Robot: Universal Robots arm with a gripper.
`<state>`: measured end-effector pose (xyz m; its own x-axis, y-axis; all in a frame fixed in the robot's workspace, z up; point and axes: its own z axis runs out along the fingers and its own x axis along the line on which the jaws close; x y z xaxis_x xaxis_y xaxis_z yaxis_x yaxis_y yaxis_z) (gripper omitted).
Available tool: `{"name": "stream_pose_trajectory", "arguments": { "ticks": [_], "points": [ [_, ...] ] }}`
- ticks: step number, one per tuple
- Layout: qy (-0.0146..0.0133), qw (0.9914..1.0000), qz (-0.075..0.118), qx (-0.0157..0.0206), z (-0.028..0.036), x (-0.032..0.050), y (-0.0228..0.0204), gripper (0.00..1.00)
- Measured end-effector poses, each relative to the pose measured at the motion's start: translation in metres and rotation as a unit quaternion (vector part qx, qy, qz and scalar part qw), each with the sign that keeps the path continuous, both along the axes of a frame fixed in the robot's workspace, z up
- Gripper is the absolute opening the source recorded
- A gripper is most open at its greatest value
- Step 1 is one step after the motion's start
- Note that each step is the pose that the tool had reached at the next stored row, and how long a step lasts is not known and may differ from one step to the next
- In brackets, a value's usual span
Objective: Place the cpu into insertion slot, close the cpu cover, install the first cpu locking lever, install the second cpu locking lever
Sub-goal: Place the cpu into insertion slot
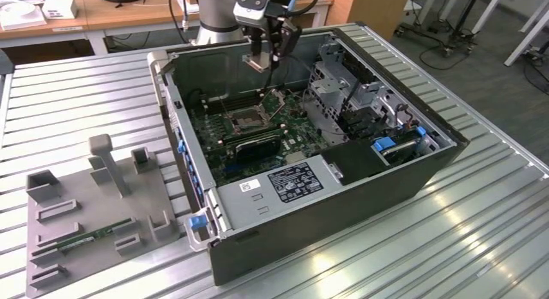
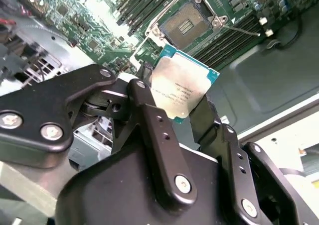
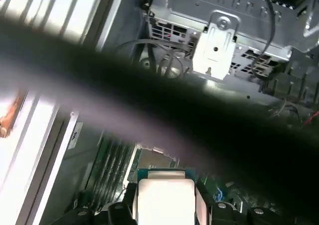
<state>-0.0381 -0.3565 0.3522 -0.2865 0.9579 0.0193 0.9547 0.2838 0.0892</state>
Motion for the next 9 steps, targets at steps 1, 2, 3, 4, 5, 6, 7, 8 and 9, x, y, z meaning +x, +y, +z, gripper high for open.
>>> {"name": "stream_pose_trajectory", "arguments": {
  "ticks": [1, 2, 3, 4, 5, 6, 7, 8, 9],
  "points": [
    [0.0000, 0.99997, -0.008, 0.0000, -0.0005, 0.0000, 0.0000, 0.55],
    [0.0000, 0.99987, -0.016, 0.0000, -0.0010, 0.0000, 0.0000, 0.55],
    [0.0000, 0.99967, -0.026, 0.0000, -0.0016, 0.0000, 0.0000, 0.55],
    [0.0000, 0.99940, -0.035, 0.0000, -0.0022, 0.0000, 0.0000, 0.55],
    [0.0000, 0.99903, -0.044, 0.0000, -0.0027, 0.0000, 0.0000, 0.55],
    [0.0000, 0.99860, -0.053, 0.0000, -0.0032, 0.0000, 0.0000, 0.55],
    [-0.0001, 0.99808, -0.062, 0.0000, -0.0038, 0.0000, 0.0000, 0.55],
    [0.0000, 0.99748, -0.071, 0.0000, -0.0042, 0.0000, 0.0000, 0.55],
    [0.0000, 0.99681, -0.080, 0.0000, -0.0047, 0.0000, 0.0000, 0.55]
  ]
}}
